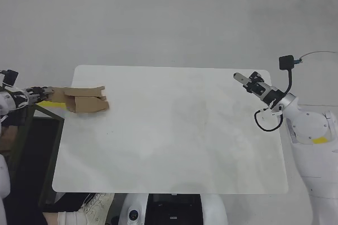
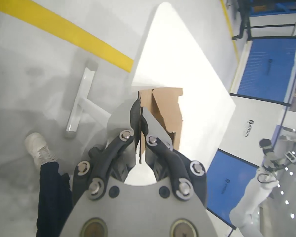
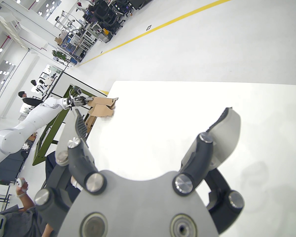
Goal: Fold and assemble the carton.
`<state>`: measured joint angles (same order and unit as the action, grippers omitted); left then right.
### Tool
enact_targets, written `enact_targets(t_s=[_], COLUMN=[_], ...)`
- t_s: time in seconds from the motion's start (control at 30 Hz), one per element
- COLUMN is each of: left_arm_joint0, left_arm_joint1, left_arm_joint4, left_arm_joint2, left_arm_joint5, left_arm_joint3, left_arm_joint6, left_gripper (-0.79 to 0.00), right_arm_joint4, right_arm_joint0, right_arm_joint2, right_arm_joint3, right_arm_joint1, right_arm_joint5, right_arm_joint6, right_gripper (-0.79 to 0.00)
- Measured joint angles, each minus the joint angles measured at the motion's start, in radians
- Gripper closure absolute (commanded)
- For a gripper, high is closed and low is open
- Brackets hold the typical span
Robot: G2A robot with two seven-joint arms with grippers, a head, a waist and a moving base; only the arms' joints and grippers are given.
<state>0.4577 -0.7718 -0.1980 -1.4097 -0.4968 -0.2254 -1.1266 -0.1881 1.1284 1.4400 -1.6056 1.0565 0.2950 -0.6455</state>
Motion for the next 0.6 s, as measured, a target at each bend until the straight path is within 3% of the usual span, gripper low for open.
enact_targets(t_s=[0.3,0.6], left_arm_joint0=[-0.006,-0.017], left_arm_joint1=[-0.012,-0.071], left_arm_joint4=[0.215,0.311], left_arm_joint2=[-0.058,-0.007], left_arm_joint5=[0.006,0.068], left_arm_joint3=[-0.055,-0.187], left_arm_joint6=[-0.097,-0.074], left_gripper=[0.000,0.000], right_arm_joint4=[0.000,0.000], right_arm_joint0=[0.000,0.000], right_arm_joint2=[0.000,0.000], right_arm_joint3=[0.000,0.000], right_arm_joint1=[0.000,0.000], right_arm_joint5=[0.000,0.000], right_arm_joint6=[0.000,0.000], right_gripper=[-0.785,-0.785])
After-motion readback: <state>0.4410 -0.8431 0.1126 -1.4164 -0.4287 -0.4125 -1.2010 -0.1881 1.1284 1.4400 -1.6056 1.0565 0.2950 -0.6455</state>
